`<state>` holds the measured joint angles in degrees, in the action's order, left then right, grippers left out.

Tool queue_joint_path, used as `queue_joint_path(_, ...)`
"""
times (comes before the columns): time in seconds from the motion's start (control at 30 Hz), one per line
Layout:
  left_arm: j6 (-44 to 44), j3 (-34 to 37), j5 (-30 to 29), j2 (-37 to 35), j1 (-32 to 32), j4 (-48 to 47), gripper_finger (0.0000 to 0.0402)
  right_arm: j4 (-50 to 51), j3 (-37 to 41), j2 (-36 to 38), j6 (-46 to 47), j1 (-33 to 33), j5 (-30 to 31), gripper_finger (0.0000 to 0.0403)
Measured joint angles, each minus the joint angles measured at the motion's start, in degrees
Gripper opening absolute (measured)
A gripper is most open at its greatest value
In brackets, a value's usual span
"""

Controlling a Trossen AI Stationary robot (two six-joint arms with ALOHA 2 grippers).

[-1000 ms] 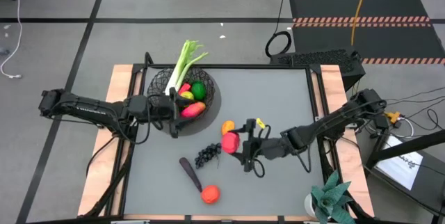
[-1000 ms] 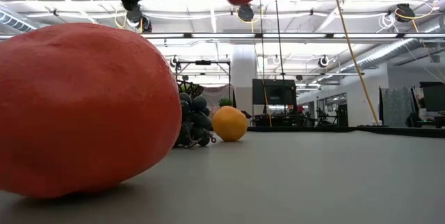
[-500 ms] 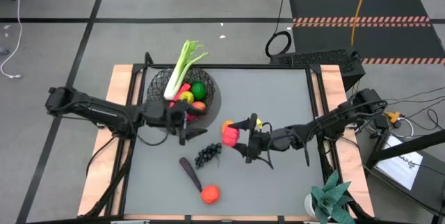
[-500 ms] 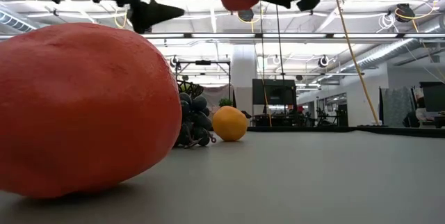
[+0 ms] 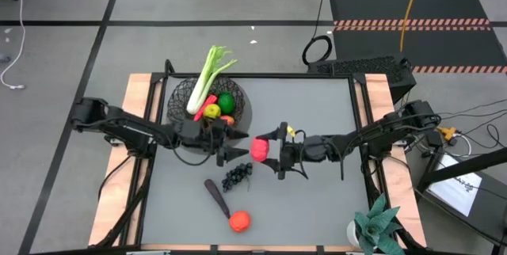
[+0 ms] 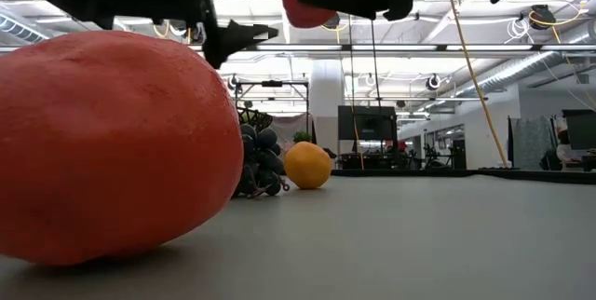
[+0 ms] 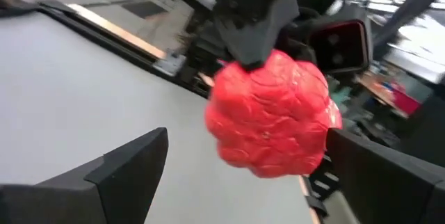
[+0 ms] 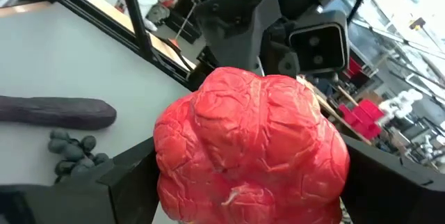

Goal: Build produce basket
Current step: Put the red tomato into the wire basket

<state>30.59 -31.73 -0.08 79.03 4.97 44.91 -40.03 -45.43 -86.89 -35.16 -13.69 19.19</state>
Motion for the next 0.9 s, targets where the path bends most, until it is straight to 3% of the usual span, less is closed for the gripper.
queue_joint_path(0.13, 0.0, -2.3, 3.5, 3.9, -0.1, 1.9, 0.039, 0.0, 0.0, 0.0, -0.3, 0.3, 0.0, 0.0348)
queue_joint_path(0.5, -2.2, -6.2, 3.7, 8.0, -0.1, 1.8, 0.0389, 0.3, 0.0, 0.0, 0.0, 0.6, 0.0, 0.0348)
queue_joint_path(0.9, -3.0, -6.2, 3.7, 8.0, -0.1, 2.4, 0.0313, 0.7, 0.0, 0.0, 0.2, 0.5, 0.2, 0.0355)
